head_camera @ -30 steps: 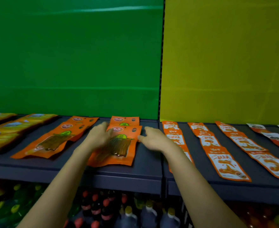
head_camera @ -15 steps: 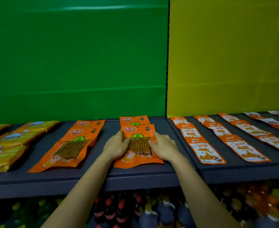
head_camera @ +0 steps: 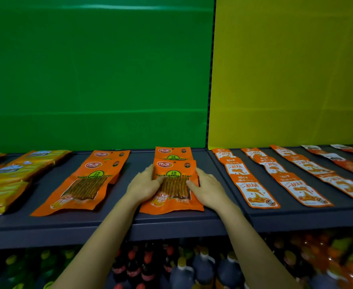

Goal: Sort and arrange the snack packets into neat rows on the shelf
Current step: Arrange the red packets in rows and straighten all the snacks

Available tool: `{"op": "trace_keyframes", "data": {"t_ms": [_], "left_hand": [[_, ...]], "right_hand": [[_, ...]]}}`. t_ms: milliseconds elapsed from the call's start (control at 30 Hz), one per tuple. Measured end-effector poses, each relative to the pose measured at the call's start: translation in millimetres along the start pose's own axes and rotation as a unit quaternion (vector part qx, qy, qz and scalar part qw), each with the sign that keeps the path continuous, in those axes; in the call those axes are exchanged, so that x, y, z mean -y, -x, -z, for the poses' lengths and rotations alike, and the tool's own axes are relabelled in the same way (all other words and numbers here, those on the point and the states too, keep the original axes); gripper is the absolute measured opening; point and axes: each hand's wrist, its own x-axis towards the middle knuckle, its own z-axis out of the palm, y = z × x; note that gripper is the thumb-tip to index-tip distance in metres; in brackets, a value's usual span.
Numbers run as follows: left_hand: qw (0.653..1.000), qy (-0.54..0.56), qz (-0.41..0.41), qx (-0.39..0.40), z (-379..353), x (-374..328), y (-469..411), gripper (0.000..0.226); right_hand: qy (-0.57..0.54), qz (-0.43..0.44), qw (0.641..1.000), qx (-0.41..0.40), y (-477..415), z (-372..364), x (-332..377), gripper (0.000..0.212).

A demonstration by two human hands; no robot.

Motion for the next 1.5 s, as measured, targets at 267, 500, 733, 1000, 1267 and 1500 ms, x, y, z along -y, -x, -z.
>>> {"op": "trace_keyframes", "data": {"t_ms": [267, 500, 733, 1000, 1267, 1500], "left_hand": [[0.999, 0.037, -0.018, -0.019, 0.4, -1.9, 3.8, 0.066], [0.999, -0.033, -0.027, -0.017, -3.3, 2.7, -0.2, 0.067], [0.996, -0.076, -0.055, -0.001, -8.6, 0.1, -0.1, 0.068], [0.97, -0.046, -0.109, -0.214, 33.1, 11.7, 10.0, 0.037], [0.989, -0.038, 0.042, -0.133, 116.8, 103.4, 8.5, 0.041], [0.995, 0.041, 0.083, -0.029, 120.2, 158.4, 6.5, 0.034]], "right_hand": [[-0.118, -0.014, 0.993, -0.012, 0.6, 5.3, -4.3, 0.048], [-0.027, -0.008, 1.0, 0.003, -5.0, 2.8, -6.7, 0.043], [-0.046, -0.01, 0.999, -0.001, -10.9, 2.7, -11.9, 0.041], [-0.016, 0.037, 0.996, -0.08, -15.1, 14.9, 20.9, 0.049], [-0.081, 0.064, 0.995, 0.019, -20.6, -28.4, 111.1, 0.048], [-0.104, -0.022, 0.992, 0.069, -30.5, -94.2, 165.1, 0.046]]}}
